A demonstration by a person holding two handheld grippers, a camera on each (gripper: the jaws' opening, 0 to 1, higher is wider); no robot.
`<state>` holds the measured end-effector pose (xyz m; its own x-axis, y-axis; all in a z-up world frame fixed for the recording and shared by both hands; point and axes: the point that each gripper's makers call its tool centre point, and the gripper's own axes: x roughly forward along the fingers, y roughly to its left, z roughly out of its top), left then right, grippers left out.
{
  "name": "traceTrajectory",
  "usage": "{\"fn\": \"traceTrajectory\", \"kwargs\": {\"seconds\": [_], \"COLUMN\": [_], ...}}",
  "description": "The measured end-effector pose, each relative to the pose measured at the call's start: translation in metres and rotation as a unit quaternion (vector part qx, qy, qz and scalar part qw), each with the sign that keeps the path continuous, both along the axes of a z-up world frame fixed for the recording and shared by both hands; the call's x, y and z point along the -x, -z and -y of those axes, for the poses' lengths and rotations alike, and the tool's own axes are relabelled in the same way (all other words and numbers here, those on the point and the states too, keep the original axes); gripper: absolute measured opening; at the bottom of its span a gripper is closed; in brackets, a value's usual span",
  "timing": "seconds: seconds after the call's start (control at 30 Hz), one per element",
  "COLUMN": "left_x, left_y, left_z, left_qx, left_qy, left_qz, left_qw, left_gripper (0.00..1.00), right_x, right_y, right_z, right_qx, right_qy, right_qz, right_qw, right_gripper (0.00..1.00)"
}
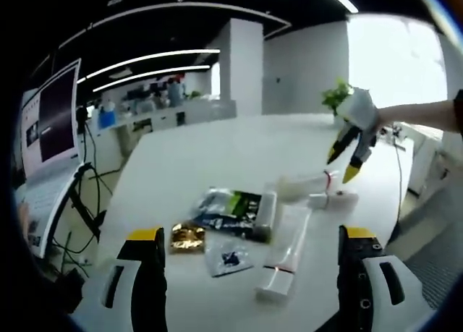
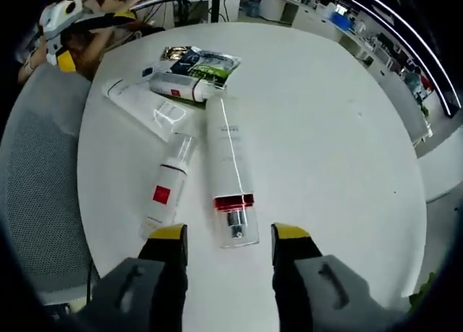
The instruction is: Arrange the skincare products in the storage area until every visible bottle or jar stands upright without overlapping.
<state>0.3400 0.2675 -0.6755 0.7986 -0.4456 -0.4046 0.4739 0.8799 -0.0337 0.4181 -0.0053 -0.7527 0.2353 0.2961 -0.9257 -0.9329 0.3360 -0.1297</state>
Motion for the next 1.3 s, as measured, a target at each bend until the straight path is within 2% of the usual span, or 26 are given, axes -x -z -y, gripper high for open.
{"fn": "traceTrajectory", "kwargs": {"seconds": [0.07,0.13,0.17,0.27,0.37,0.5,0.6,0.7,0.8,1.3], "left_x": [0.0,0.0,-0.001,-0.003,-0.003,-0.003,-0.003,-0.004,-0.003,-0.001], "left_y": [-0.001,-0.01,-0.012,-0.009,-0.01,-0.006,-0.007,-0.007,-0.009,-0.003], "left_z": [-0.001,0.002,0.001,-0.008,-0.005,-0.006,-0.006,-0.007,-0.006,0.0], "left_qx": [0.01,0.068,0.08,0.051,0.06,0.046,0.054,0.053,0.071,0.05], "left_qy": [-0.004,-0.012,-0.016,-0.024,-0.022,-0.021,-0.022,-0.024,-0.024,-0.015], "left_qz": [-0.004,-0.005,-0.005,0.001,-0.001,-0.004,-0.005,-0.004,-0.006,-0.014], "left_qw": [0.9999,0.9976,0.9967,0.9984,0.998,0.9987,0.9983,0.9983,0.9972,0.9985], "left_gripper": [0.97,0.97,0.97,0.97,0.97,0.97,0.97,0.97,0.97,0.97], "right_x": [0.001,0.001,0.001,0.001,0.0,-0.001,-0.001,-0.002,-0.003,-0.004], "right_y": [0.004,0.009,0.012,0.018,0.023,0.026,0.03,0.032,0.034,0.033], "right_z": [0.0,0.001,0.004,0.006,0.008,0.01,0.011,0.012,0.015,0.013], "right_qx": [0.007,0.017,0.026,0.033,0.038,0.041,0.041,0.04,0.042,0.029], "right_qy": [-0.008,-0.012,-0.016,-0.017,-0.015,-0.015,-0.01,-0.008,-0.009,0.002], "right_qz": [-0.012,-0.021,-0.028,-0.038,-0.046,-0.055,-0.063,-0.067,-0.071,-0.071], "right_qw": [0.9999,0.9996,0.9991,0.9986,0.9981,0.9975,0.9971,0.9969,0.9966,0.9971], "right_gripper": [0.44,0.44,0.44,0.44,0.43,0.42,0.44,0.41,0.4,0.4]}}
